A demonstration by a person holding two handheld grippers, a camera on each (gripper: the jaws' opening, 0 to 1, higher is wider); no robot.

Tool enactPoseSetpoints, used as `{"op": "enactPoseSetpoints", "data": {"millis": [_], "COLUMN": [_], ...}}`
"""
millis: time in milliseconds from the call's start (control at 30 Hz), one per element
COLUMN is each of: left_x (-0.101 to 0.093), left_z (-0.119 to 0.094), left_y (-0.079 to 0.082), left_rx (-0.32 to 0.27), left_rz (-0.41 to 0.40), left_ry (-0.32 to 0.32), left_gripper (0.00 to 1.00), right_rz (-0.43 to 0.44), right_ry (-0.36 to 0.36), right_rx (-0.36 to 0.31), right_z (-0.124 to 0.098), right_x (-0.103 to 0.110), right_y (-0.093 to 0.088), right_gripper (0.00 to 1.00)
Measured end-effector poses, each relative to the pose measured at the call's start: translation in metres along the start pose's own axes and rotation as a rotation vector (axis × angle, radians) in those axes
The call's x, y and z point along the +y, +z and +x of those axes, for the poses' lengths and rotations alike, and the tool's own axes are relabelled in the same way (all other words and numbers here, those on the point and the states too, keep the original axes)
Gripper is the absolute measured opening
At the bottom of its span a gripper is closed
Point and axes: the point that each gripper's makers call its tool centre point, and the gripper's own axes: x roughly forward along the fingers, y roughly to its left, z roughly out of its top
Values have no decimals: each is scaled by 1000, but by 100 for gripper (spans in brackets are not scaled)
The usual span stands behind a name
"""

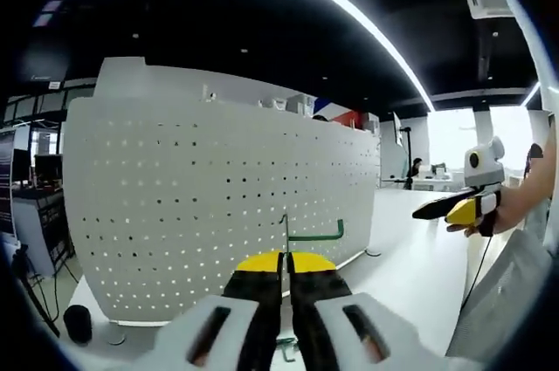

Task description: Insert the hook assembly into the mounting plate slot until the hook locks in place.

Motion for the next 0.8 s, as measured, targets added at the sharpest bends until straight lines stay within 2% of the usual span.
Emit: {"op": "enactPoseSetpoints", "data": {"millis": [33,100,200,600,800], "left_x": [-1,-4,-6,-31,-43], "left_z": [1,2,5,18,23], "left_y": [0,0,1,1,1], "left_rx": [3,2,0,11,17], "left_rz": [4,1,-9,-20,-21], "left_ry": [-2,-7,0,-43,-62], "left_gripper": [1,1,1,1,1], "right_rz": [21,-11,31,17,12], "right_ry": [-4,1,-3,52,70], "right_rx": [-11,-10,-36,-49,-61], "right_z": [2,5,10,32,42], "right_x": [0,2,1,17,23], "right_y": [3,3,8,15,20], "right_gripper": [46,45,44,41,37]}}
